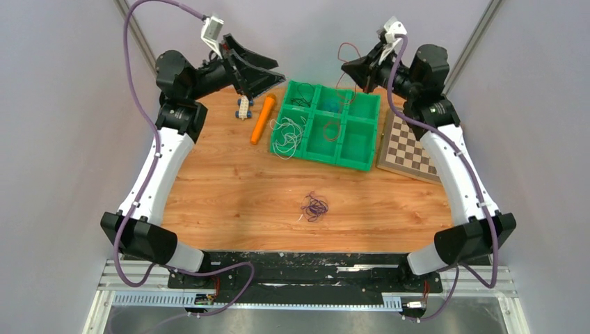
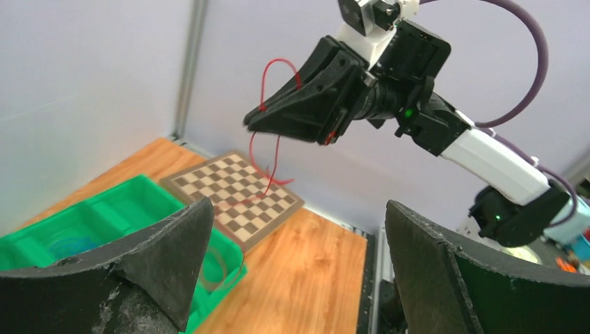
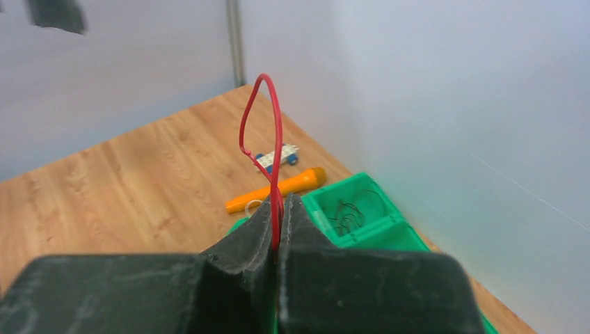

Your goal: Untangle the cables

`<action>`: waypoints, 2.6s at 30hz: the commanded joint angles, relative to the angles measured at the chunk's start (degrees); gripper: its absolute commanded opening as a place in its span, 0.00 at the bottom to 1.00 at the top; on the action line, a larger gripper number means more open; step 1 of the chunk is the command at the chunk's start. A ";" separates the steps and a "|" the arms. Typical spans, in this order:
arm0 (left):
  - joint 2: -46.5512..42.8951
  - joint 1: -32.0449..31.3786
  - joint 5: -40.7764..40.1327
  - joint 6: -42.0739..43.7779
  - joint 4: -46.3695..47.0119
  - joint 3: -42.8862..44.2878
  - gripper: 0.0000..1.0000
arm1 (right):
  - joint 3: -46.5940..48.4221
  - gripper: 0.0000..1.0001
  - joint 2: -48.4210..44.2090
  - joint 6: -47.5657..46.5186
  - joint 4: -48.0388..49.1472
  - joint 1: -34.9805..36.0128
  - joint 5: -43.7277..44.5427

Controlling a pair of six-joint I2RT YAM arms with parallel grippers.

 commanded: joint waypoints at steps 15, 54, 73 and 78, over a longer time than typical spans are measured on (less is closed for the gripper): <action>1.01 8.46 -0.95 7.35 -4.41 -5.90 1.00 | 22.09 0.00 32.12 8.79 15.58 -15.20 2.44; -7.64 11.17 -4.06 24.36 -28.63 -22.89 1.00 | -9.09 0.78 14.07 -25.54 -31.51 -9.03 -15.69; -0.57 -14.02 -1.04 25.74 -5.50 -50.71 0.66 | -36.19 0.67 13.18 -8.07 -27.46 6.08 -13.37; 7.19 -16.40 -3.76 26.87 -1.83 -47.68 0.64 | -37.14 0.72 12.35 -5.34 -24.68 8.73 -8.25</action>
